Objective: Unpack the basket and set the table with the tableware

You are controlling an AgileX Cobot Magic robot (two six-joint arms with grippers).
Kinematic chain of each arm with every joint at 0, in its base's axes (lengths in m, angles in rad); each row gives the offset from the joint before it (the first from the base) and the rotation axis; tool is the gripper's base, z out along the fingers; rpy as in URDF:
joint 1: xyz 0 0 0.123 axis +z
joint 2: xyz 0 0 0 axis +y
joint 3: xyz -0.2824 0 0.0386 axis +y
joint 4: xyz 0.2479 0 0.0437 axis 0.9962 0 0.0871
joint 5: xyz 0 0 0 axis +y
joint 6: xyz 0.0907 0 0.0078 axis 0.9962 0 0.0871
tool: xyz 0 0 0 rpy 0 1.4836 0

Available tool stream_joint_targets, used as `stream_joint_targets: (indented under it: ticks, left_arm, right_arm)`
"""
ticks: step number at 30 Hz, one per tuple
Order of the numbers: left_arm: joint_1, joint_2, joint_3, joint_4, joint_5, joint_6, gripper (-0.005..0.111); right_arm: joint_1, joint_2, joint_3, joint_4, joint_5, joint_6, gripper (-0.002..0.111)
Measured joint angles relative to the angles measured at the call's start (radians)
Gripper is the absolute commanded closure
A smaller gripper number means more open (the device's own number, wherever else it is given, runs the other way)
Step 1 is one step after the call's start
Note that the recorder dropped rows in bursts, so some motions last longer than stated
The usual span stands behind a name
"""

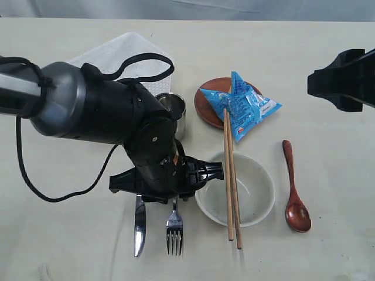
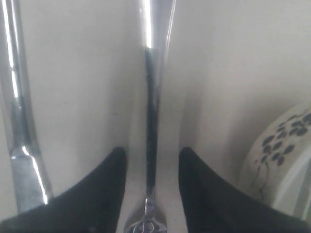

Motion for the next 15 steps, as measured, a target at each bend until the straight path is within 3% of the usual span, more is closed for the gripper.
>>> stream_joint_targets:
  ticks: [15]
  left_arm:
    - [0.018, -0.038, 0.0, 0.009, 0.036, 0.051, 0.071]
  right_arm:
    - [0.0, 0.0, 0.0, 0.0, 0.0, 0.0, 0.054]
